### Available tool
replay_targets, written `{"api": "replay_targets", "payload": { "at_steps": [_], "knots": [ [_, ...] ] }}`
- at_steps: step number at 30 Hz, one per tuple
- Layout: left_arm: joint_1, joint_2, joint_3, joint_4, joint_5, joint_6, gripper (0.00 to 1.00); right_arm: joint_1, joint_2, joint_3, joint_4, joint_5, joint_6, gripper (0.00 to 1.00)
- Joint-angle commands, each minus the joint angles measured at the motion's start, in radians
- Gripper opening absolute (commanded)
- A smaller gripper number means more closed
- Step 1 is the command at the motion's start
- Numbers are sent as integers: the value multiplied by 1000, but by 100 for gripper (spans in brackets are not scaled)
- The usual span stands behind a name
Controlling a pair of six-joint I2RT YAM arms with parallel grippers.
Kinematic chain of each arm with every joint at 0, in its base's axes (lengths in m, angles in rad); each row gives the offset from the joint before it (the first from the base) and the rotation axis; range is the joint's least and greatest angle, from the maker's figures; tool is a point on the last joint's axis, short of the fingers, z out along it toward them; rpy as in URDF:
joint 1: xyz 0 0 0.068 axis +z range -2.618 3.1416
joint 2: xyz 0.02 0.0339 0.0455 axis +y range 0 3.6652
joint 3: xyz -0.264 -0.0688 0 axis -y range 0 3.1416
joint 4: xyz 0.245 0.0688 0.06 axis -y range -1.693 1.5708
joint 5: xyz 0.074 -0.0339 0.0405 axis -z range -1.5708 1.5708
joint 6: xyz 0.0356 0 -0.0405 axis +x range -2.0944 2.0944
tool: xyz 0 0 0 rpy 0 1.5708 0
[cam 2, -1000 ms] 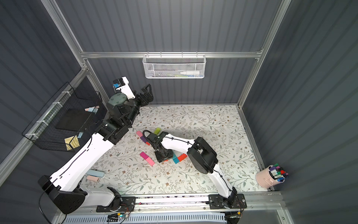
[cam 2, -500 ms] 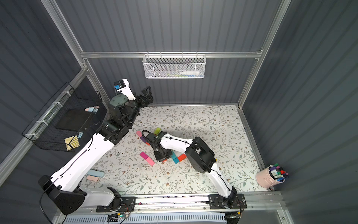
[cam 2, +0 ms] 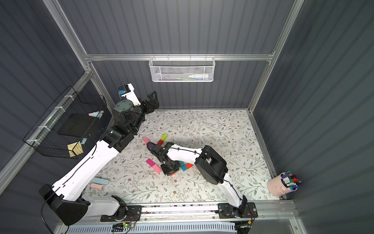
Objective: Assemble the letter v with building blocks
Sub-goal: Assemble the building block at the center of the board.
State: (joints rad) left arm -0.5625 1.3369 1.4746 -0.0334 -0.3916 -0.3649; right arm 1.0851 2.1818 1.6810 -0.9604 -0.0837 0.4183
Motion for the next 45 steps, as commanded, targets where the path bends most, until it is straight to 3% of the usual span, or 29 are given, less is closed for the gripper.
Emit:
{"api": "replay_targets", "payload": {
  "at_steps": [1, 29, 45],
  "knots": [
    [11, -37, -9, 16, 2, 1, 98, 15, 18, 43, -29, -8, -4, 22],
    [30, -41, -14, 15, 31, 10, 99, 53, 90, 152, -67, -21, -39, 23],
    [38, -38, -15, 15, 37, 14, 99, 68, 94, 123, -41, -31, -159, 23]
  ]
}}
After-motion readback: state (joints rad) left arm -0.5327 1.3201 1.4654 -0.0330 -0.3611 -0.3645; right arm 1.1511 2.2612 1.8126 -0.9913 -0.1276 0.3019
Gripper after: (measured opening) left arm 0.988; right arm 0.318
